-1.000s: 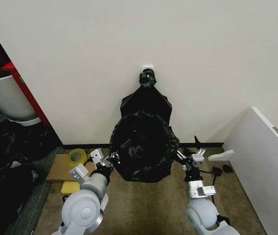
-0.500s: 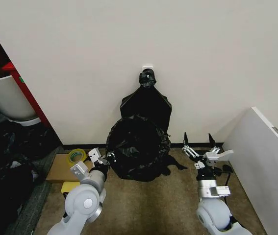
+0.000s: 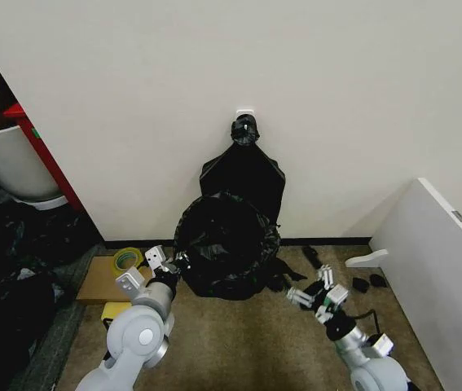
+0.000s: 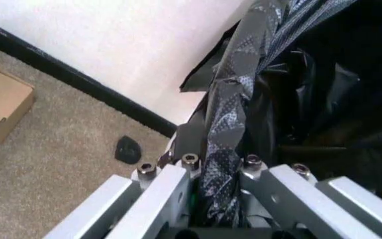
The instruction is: Place the garbage bag over the trash bin.
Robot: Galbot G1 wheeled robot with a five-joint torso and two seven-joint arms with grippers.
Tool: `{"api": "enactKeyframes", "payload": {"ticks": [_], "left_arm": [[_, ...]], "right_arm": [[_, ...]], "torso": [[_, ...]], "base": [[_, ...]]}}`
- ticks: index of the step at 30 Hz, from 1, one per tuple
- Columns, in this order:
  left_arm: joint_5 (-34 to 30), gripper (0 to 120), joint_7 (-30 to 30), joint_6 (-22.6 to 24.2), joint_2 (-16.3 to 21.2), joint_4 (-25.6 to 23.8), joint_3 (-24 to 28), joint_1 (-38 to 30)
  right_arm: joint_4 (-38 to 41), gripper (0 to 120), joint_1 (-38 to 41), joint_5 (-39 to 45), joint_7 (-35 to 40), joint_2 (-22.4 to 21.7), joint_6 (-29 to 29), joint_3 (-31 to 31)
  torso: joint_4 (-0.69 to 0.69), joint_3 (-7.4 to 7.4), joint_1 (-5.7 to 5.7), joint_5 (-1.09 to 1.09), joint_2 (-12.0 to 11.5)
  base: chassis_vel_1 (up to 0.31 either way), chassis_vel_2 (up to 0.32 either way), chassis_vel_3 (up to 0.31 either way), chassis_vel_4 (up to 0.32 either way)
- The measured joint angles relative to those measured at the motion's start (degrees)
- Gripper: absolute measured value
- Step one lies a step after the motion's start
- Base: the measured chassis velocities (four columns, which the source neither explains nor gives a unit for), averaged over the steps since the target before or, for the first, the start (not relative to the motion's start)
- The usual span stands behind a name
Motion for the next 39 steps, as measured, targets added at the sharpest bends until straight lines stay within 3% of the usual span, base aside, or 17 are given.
{"api": "enactKeyframes", "payload": {"ticks": [3,5,8,10,16,21,23,26,33,39], "left_arm": [[0.34,0,-0.01,0.02,0.43,-0.97,0.00,0.55],[0.37,0,-0.01,0.02,0.56,-1.26,0.00,0.69],[1.25,0,-0.04,0.02,0.72,-1.52,0.07,0.84],[1.42,0,-0.04,0.02,0.72,-1.50,0.14,0.83],[2.64,0,-0.03,0.02,0.41,-1.06,0.88,0.84],[2.92,0,-0.03,0.02,0.23,-1.08,1.33,1.22],[2.96,0,-0.02,0.02,0.12,-1.51,1.45,1.43],[2.97,0,-0.02,0.04,0.12,-1.75,1.50,1.55],[3.01,0,-0.02,0.33,0.21,-2.43,1.95,2.21],[3.01,0,-0.02,0.89,0.32,-3.16,2.38,2.74]], "right_arm": [[-1.50,72,0.57,-4.52,1.66,-0.05,0.40,0.81],[-1.53,68,0.52,-4.55,1.72,-0.27,0.48,0.81],[-2.20,52,0.55,-2.80,-0.86,-1.23,2.20,1.22],[-2.43,49,0.62,-2.02,-2.00,-1.55,2.83,1.35],[-3.86,23,1.17,0.30,-7.46,-4.22,5.39,3.09],[-5.49,10,1.37,-0.81,-7.76,-4.82,7.45,2.92],[-6.62,0,1.19,-2.94,-7.74,-4.98,8.77,2.65],[-7.14,0,1.33,-3.75,-6.99,-4.91,8.88,2.59],[-8.87,0,3.00,-9.24,4.48,-4.32,7.49,1.28],[-9.53,0,3.92,-9.99,6.54,-3.90,7.25,1.05]], "torso": [[0.00,0.00,0.00,-0.02,0.00],[0.00,0.00,0.00,-0.02,0.00],[0.00,0.00,0.00,-0.02,0.00],[0.00,0.00,0.00,-0.01,0.00],[-0.01,0.00,0.00,-0.02,0.00],[0.00,0.00,0.00,-0.02,0.00],[-0.01,0.00,0.00,-0.01,0.00],[-0.01,0.00,0.00,-0.01,0.00],[-0.01,0.00,0.00,-0.02,0.00],[0.00,0.00,0.00,-0.02,0.00]], "base": [[0.000,0.000,0.000,0.000],[0.000,0.000,0.000,0.000],[0.000,0.000,0.000,0.000],[0.000,0.000,0.000,0.000],[0.000,0.000,0.000,0.000],[0.000,0.000,0.000,0.000],[0.000,0.000,0.000,0.000],[0.000,0.000,0.000,0.000],[0.000,0.000,0.000,0.000],[0.000,0.000,0.000,0.000]]}}
